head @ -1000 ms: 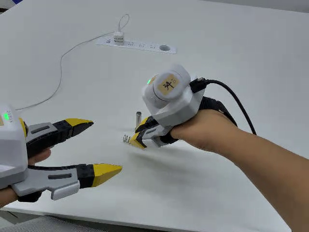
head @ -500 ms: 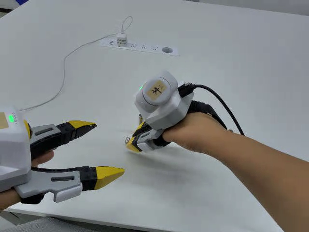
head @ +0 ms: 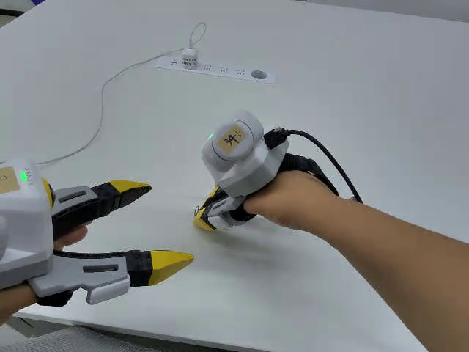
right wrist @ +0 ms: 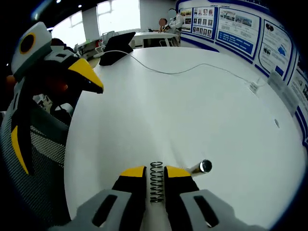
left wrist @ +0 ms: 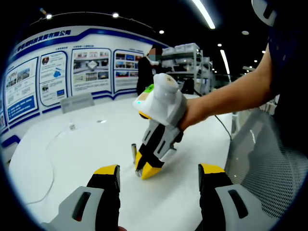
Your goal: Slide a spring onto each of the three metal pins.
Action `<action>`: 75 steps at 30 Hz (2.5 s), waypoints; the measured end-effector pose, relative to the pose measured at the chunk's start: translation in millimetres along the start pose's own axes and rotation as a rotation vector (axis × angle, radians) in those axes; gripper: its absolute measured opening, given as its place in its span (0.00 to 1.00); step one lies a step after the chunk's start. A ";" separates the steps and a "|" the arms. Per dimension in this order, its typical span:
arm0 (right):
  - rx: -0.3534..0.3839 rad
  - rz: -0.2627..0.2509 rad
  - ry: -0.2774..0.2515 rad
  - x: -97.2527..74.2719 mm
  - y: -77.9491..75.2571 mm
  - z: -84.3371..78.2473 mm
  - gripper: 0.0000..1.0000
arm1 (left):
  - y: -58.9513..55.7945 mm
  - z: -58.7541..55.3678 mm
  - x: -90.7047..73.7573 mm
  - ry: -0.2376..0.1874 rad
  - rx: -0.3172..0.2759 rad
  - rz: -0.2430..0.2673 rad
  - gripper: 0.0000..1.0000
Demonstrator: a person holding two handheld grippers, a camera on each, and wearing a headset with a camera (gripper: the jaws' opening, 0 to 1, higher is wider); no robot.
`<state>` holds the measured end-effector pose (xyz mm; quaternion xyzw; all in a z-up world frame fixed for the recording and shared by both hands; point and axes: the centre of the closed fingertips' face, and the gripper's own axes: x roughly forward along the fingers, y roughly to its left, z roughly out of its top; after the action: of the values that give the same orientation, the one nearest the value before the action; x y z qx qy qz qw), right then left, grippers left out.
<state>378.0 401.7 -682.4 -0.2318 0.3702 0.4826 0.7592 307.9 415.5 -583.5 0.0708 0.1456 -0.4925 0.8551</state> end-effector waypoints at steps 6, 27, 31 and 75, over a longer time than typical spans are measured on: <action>0.003 0.004 0.004 1.4 -0.4 1.5 0.14 | 0.5 0.1 -0.4 -0.002 -0.001 0.002 0.68; 0.024 -0.024 -0.062 -24.8 1.4 5.3 0.12 | 0.8 0.0 0.6 0.000 -0.002 0.002 0.68; 0.031 -0.036 -0.083 -32.9 1.2 5.5 0.12 | 0.6 -0.2 0.8 0.002 0.002 0.000 0.68; 0.085 -0.137 -0.355 -115.6 -6.2 47.4 0.12 | -0.3 -0.2 -0.2 -0.002 0.014 -0.006 0.67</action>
<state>369.6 367.8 -562.3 -0.1357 0.2340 0.4470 0.8527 307.5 415.6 -583.7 0.0757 0.1417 -0.4959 0.8534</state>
